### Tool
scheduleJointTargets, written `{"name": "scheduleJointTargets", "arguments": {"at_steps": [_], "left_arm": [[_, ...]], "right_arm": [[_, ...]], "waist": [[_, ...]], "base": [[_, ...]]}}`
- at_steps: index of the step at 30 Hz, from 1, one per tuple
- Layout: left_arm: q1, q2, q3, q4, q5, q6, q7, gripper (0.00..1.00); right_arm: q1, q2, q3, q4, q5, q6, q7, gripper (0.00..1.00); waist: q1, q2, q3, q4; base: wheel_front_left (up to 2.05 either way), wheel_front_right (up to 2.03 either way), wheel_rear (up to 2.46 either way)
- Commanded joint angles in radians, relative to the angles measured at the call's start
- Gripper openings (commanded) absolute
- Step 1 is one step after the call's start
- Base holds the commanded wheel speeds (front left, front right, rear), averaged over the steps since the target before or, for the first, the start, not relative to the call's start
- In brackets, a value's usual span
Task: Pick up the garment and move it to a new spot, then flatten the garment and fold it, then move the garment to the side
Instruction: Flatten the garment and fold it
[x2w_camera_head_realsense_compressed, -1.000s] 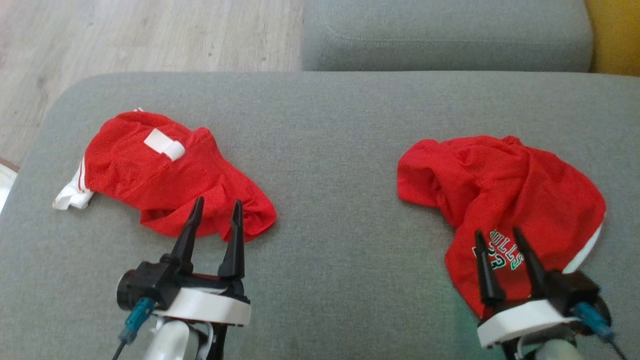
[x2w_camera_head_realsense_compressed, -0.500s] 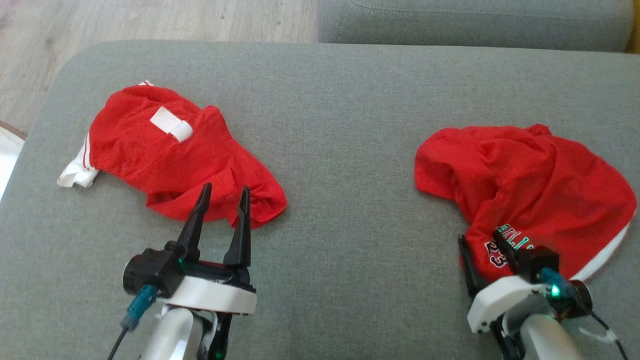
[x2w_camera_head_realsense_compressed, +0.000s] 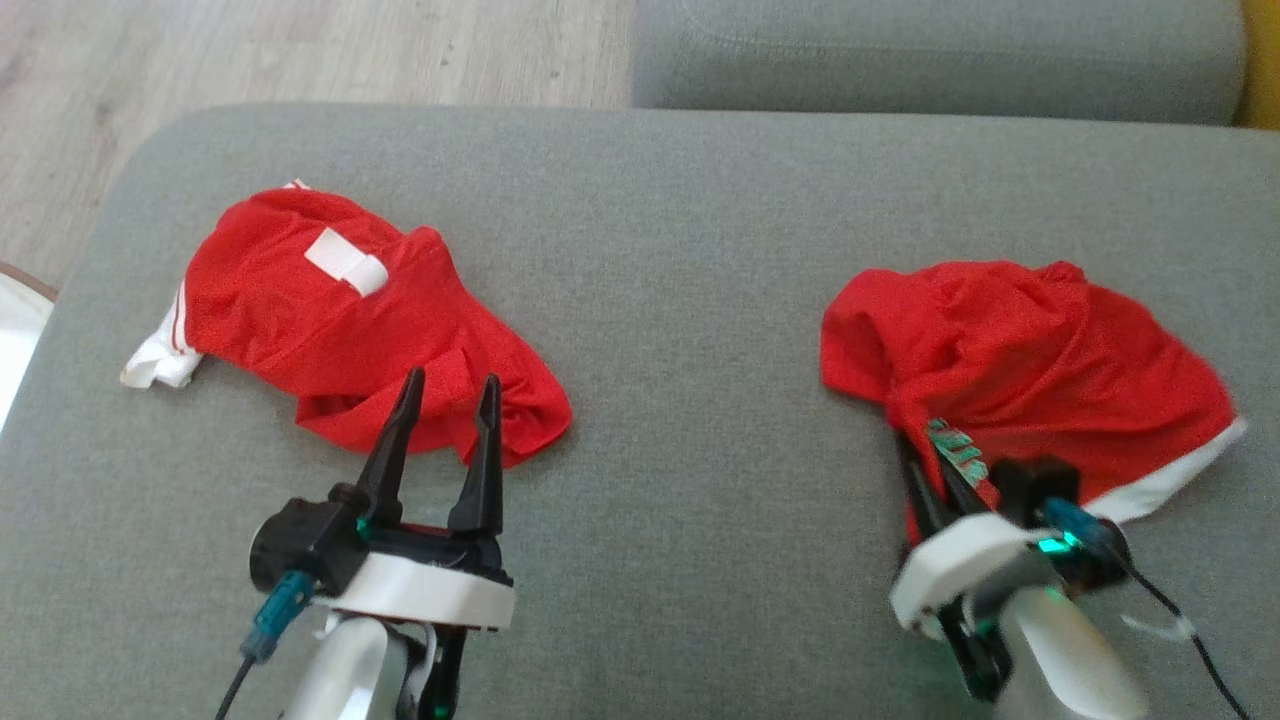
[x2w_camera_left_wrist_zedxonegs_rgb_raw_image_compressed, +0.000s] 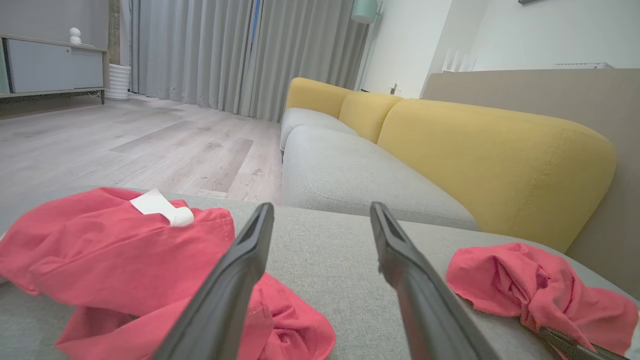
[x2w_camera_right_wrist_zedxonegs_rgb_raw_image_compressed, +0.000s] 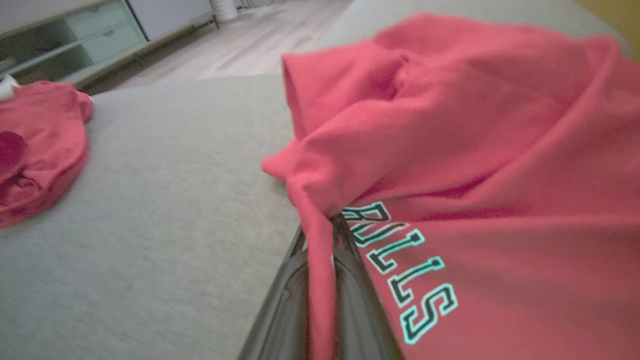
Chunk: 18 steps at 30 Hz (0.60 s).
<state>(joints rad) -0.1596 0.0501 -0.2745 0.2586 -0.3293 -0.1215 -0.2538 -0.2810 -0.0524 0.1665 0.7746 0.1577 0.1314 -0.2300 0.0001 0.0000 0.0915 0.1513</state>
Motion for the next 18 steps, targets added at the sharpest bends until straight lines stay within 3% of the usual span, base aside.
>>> {"name": "scheduleJointTargets", "arguments": {"at_steps": [1,10,13,18], "left_arm": [[-0.029,0.000,0.027,-0.028,-0.008,0.011,-0.008,1.00],[0.008,0.000,0.037,-0.036,-0.027,0.021,-0.008,1.00],[0.025,0.000,0.043,-0.036,-0.029,0.021,-0.008,1.00],[0.046,0.000,0.063,-0.042,-0.025,0.021,-0.008,1.00]], "right_arm": [[-0.075,0.002,0.053,-0.051,0.017,-0.001,-0.018,0.00],[-0.316,0.002,0.276,-0.203,0.173,-0.001,0.019,0.00],[-0.420,0.002,0.273,-0.252,0.274,-0.001,0.023,0.00],[-0.509,-0.002,0.168,-0.300,0.384,-0.001,0.045,0.00]], "waist": [[-0.0001,0.0000,-0.014,0.000],[-0.0001,0.0000,-0.071,0.012],[-0.0001,0.0000,-0.088,0.017],[-0.0001,0.0000,-0.099,0.007]], "base": [[0.00,0.00,0.00],[0.00,0.00,0.00],[0.00,0.00,0.00],[0.00,0.00,0.00]]}}
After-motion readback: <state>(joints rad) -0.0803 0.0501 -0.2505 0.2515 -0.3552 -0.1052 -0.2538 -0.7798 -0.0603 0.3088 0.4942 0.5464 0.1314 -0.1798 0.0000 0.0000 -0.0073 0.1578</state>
